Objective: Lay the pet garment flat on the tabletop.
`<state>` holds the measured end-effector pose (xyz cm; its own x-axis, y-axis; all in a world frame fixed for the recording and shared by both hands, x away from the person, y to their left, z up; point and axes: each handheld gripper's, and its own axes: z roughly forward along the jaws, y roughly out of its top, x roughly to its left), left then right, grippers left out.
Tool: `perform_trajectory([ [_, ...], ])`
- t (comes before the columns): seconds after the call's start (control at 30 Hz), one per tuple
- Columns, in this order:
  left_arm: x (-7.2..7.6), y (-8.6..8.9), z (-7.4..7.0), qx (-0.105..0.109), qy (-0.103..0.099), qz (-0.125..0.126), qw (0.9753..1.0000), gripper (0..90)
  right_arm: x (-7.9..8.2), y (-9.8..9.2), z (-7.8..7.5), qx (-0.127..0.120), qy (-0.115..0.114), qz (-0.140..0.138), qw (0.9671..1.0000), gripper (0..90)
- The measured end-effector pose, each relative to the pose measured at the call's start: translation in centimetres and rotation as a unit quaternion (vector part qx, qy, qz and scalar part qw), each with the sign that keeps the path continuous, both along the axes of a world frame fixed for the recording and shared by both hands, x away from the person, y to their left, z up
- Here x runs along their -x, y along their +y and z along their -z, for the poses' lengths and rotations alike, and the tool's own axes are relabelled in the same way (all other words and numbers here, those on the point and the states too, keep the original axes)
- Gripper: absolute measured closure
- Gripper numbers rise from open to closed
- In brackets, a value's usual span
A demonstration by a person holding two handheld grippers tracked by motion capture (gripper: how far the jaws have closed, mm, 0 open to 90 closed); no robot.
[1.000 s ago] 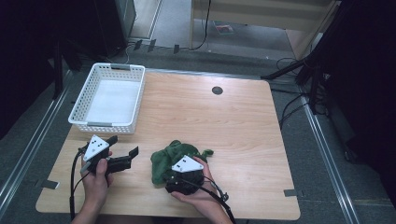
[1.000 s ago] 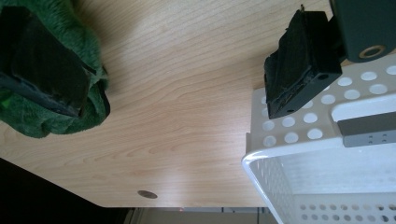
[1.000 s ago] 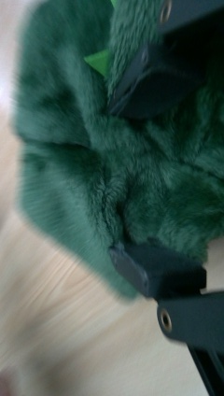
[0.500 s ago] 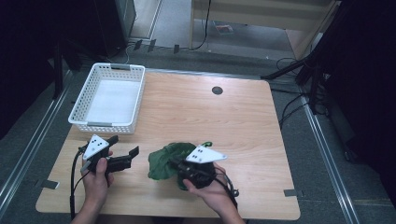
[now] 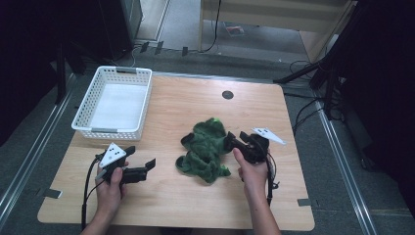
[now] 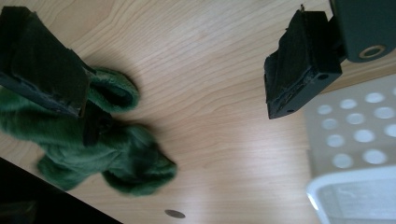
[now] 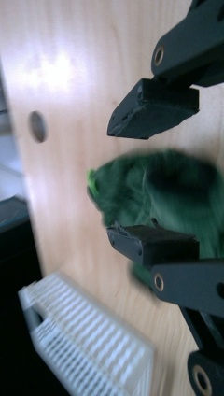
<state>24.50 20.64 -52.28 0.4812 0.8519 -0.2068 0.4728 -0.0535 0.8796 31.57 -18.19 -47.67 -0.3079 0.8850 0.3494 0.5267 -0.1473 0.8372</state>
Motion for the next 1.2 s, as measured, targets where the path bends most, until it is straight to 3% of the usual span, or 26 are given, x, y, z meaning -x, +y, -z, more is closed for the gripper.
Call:
perform_trajectory([
  [0.1,-1.0,-1.9,-0.1,0.001,0.020,0.013,0.9997,7.8,1.2,-0.5,-1.0,0.013,-0.021,-0.013,0.9996,45.4],
  [0.17,-1.6,-3.5,0.0,0.010,0.041,0.027,0.9987,13.8,2.0,0.1,-0.7,0.025,-0.016,-0.054,0.9981,46.6],
  [0.2,-1.9,-4.4,0.2,0.011,0.055,0.047,0.9973,13.3,2.5,0.5,-0.2,0.027,-0.008,-0.085,0.9960,50.1],
  [0.23,-2.1,-5.4,0.5,0.000,0.070,0.060,0.9958,13.4,2.9,0.9,0.5,0.012,0.007,-0.127,0.9919,55.4],
  [0.27,-2.2,-6.3,0.8,-0.016,0.078,0.063,0.9948,16.8,3.9,1.9,1.7,-0.016,0.027,-0.199,0.9795,55.1],
  [0.33,-2.3,-7.7,1.5,-0.030,0.092,0.070,0.9928,20.6,4.2,2.3,2.1,-0.005,0.028,-0.210,0.9773,53.5],
  [0.37,-2.3,-8.2,1.9,-0.038,0.099,0.073,0.9917,25.1,4.6,3.0,2.7,0.018,0.025,-0.220,0.9750,49.2],
  [0.43,-2.4,-8.8,2.3,-0.048,0.106,0.079,0.9900,31.9,4.7,4.3,3.1,0.039,0.025,-0.223,0.9736,43.4],
  [0.47,-2.5,-9.0,2.4,-0.057,0.108,0.083,0.9890,39.7,4.8,5.6,3.4,0.066,0.013,-0.223,0.9724,47.4],
  [0.5,-2.5,-9.1,2.4,-0.065,0.107,0.085,0.9885,39.7,4.8,5.6,3.4,0.066,0.013,-0.223,0.9724,47.4],
  [0.57,-2.4,-9.3,2.4,-0.078,0.103,0.092,0.9874,55.0,4.8,6.8,3.8,0.126,0.001,-0.191,0.9735,75.4],
  [0.6,-2.3,-9.2,2.3,-0.076,0.098,0.097,0.9875,61.9,4.7,6.9,4.0,0.127,0.006,-0.184,0.9746,79.7],
  [0.63,-2.3,-9.0,2.1,-0.067,0.102,0.102,0.9872,72.3,4.5,6.7,3.9,0.099,0.016,-0.175,0.9795,82.2],
  [0.67,-2.2,-8.7,2.0,-0.059,0.105,0.105,0.9871,76.9,4.4,6.3,3.6,0.077,0.023,-0.171,0.9821,83.3],
  [0.77,-1.8,-7.6,1.6,-0.037,0.113,0.123,0.9853,87.4,4.8,4.7,2.6,0.061,0.014,-0.149,0.9868,83.8],
  [0.83,-1.0,-6.9,1.5,-0.026,0.119,0.138,0.9829,90.0,5.3,3.2,2.2,0.051,0.026,-0.135,0.9892,83.4],
  [0.87,-0.5,-6.6,1.6,-0.022,0.122,0.148,0.9812,90.0,5.9,1.7,2.3,0.038,0.051,-0.125,0.9902,82.9],
  [0.93,0.5,-6.2,2.0,-0.027,0.125,0.171,0.9770,90.0,6.1,1.2,2.4,0.038,0.054,-0.121,0.9904,82.6],
  [0.97,1.1,-6.0,2.3,-0.028,0.126,0.182,0.9748,89.9,6.9,0.1,2.9,0.031,0.077,-0.118,0.9896,79.4],
  [1.0,1.4,-5.9,2.4,-0.020,0.127,0.184,0.9745,89.9,6.9,0.1,2.9,0.031,0.077,-0.118,0.9896,79.4],
  [1.03,1.5,-5.8,2.4,-0.016,0.123,0.180,0.9759,79.8,7.4,-0.6,3.0,0.016,0.072,-0.126,0.9893,70.2],
  [1.07,1.5,-5.9,2.2,-0.009,0.117,0.172,0.9781,79.8,7.4,-0.6,3.0,0.016,0.072,-0.126,0.9893,70.2],
  [1.1,1.4,-6.0,1.9,0.003,0.111,0.168,0.9796,73.5,7.6,-0.8,2.7,0.018,0.062,-0.124,0.9902,65.1],
  [1.13,1.2,-6.3,1.6,0.011,0.105,0.164,0.9809,56.3,7.7,-1.0,2.1,0.013,0.035,-0.112,0.9930,56.6],
  [1.17,1.1,-6.7,1.4,0.014,0.101,0.163,0.9814,56.3,7.7,-1.0,2.1,0.013,0.035,-0.112,0.9930,56.6],
  [1.2,1.0,-7.5,1.2,0.006,0.095,0.159,0.9827,48.2,7.7,-1.0,1.8,0.006,0.026,-0.114,0.9931,53.6],
])
